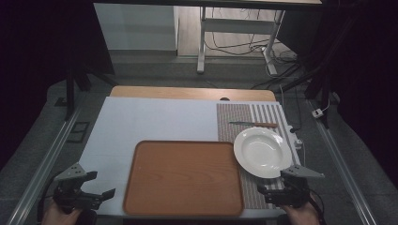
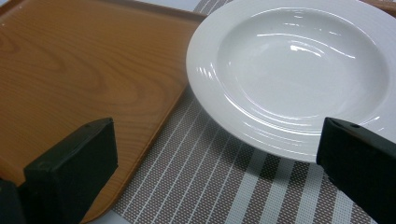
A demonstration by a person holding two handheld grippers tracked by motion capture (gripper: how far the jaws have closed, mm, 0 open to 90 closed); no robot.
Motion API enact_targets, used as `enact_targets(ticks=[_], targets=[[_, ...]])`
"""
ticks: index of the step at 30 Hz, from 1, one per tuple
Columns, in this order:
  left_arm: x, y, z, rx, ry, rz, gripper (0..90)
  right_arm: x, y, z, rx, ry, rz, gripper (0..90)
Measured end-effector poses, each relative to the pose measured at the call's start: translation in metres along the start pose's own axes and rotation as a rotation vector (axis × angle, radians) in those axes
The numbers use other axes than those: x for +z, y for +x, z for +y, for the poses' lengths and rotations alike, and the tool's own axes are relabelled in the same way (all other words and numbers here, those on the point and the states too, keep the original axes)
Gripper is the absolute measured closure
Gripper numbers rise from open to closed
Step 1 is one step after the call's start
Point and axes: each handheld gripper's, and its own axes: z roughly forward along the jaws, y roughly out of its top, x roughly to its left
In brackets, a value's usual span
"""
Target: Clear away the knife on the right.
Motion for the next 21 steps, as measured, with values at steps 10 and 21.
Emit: enact_targets(ticks=[10, 21], targets=[[0.0040, -0.0035, 0.0020, 0.024, 0.023, -0.002, 0.0, 0.0011, 0.0001, 0.0000, -0.006, 0.009, 0.021, 0.0], [0.0064, -0.0053, 0.0028, 0.055, 0.046, -0.023, 0.6, 0.0025, 0.0011, 0.0012, -0.022, 0.029, 0.026, 0.0]])
